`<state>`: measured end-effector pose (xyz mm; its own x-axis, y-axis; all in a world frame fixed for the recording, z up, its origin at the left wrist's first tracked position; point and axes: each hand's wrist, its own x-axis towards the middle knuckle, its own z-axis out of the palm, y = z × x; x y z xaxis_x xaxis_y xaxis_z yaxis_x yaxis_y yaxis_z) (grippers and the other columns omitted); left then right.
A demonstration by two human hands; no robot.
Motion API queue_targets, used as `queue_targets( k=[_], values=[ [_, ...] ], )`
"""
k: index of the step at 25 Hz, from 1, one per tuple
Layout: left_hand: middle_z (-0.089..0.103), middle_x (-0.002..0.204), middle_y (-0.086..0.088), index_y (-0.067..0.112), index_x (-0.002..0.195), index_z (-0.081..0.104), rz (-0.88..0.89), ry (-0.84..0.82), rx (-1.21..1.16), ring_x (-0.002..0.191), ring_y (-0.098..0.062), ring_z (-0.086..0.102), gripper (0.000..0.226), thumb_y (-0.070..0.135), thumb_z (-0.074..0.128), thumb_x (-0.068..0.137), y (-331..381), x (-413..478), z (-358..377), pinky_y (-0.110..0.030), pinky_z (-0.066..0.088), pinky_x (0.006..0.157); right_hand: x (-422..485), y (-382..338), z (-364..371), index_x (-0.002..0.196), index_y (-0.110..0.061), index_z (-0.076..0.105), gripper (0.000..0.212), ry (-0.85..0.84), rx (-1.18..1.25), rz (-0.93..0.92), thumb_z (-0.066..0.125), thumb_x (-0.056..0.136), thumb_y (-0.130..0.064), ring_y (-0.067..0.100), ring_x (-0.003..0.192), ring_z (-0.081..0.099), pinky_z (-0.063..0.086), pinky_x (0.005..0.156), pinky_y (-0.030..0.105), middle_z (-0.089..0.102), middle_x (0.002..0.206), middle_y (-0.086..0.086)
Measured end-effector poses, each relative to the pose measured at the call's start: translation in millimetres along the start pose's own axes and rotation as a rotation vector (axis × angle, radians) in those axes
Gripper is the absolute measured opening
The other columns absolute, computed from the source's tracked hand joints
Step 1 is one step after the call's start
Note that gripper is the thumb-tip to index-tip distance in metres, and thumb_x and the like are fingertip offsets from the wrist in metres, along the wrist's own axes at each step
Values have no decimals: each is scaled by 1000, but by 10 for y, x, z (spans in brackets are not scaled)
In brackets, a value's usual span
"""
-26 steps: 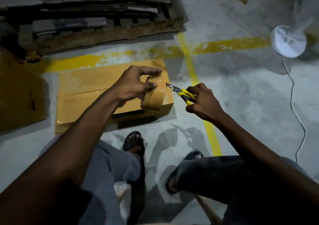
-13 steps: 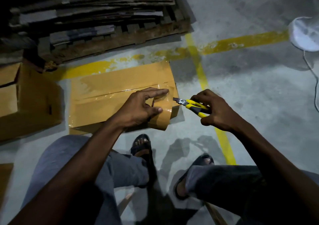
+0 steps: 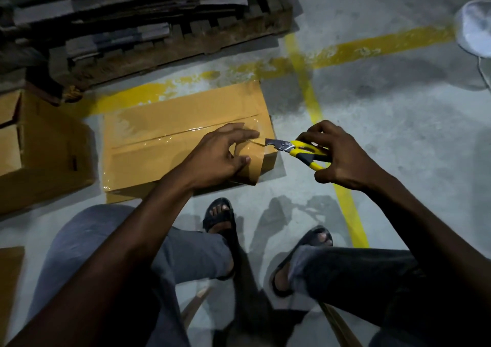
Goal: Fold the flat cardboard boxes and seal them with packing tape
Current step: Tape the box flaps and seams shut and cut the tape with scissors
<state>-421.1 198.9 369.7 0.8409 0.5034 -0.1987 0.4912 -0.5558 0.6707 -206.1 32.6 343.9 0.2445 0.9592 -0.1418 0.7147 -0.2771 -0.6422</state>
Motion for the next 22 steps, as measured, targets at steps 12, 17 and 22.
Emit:
queue_targets(
  k=[12,17,22],
  values=[
    [71,91,8,23,94,75,-457,131,-627,82,-10,58,21,16,56,92,-76,149,170,-27,42,70,82,95,191,120,-29,57,75,5,-131,-55,53,46,-40,28,94,46,45,79,47,47,117,-7],
    [71,86,1,33,100,71,-442,299,-549,85,-9,60,30,8,62,84,30,258,418,-25,45,74,130,157,450,113,-39,46,54,-99,-1,7,62,64,-54,20,87,51,46,80,44,53,105,-15],
    [60,68,-5,27,120,57,-366,157,-443,69,-16,55,42,9,65,84,215,264,759,-29,41,66,191,127,546,112,-14,47,34,-69,682,273,72,89,-16,19,55,58,49,56,35,68,74,6]
  ],
)
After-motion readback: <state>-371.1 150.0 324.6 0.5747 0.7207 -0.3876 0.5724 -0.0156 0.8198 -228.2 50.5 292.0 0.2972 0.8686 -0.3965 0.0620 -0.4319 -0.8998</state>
